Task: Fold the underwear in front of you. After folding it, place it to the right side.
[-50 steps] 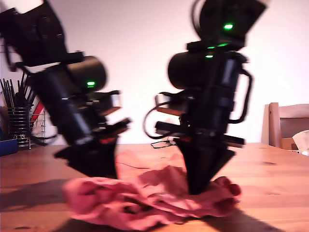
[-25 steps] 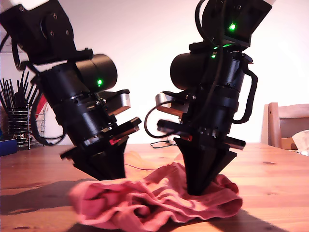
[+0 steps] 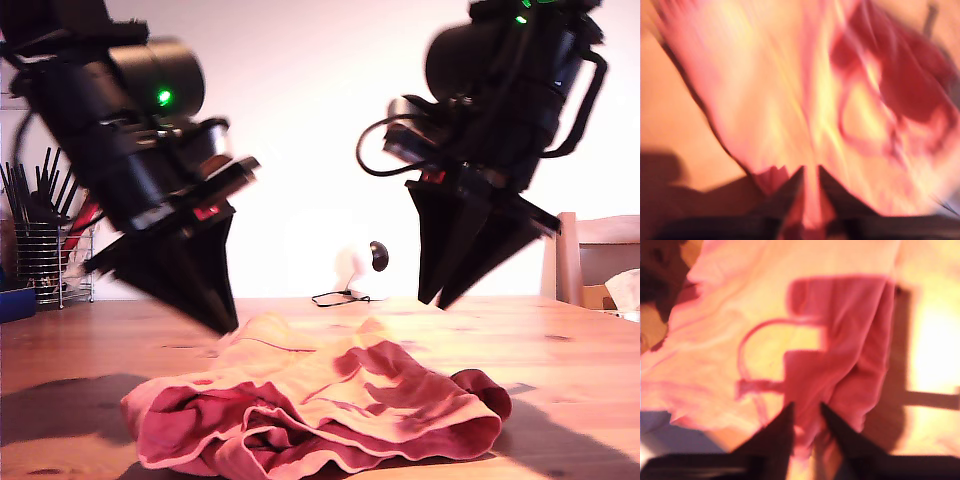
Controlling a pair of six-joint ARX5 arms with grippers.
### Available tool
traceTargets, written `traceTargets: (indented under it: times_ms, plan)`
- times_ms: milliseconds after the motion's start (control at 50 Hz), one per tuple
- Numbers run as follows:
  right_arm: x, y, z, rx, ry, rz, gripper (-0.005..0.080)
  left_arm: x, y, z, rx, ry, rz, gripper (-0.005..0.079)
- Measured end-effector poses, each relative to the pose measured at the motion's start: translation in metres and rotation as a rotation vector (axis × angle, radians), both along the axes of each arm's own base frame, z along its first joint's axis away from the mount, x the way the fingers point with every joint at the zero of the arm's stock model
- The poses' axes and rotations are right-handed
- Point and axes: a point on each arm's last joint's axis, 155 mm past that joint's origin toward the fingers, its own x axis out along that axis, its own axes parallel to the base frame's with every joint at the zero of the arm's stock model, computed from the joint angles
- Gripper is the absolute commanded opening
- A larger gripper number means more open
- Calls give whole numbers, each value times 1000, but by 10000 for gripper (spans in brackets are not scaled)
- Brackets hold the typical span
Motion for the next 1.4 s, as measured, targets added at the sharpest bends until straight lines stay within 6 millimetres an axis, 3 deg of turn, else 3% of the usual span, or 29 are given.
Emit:
traceTargets:
  times_ms: [60, 240, 500, 900, 1140, 1400]
  plan:
    - [-3, -2, 0, 5, 24, -6, 353, -12, -2, 1, -22, 58, -12, 642]
    - [-8, -7, -4, 0, 51, -16, 391, -29, 5, -3, 6, 142, -1, 642]
    - [-36, -23, -43, -53, 134, -20, 394, -34, 22, -12, 99, 196, 79, 676]
    - [-17, -29, -45, -49, 81, -57, 395, -36, 23, -15, 115, 242, 153, 680]
    - [-13, -30, -45, -43, 68, -65, 395, -40, 9, -32, 131, 272, 157, 680]
    - [6, -33, -41, -5, 28, -111, 396, -45, 3, -37, 142, 281, 157, 679]
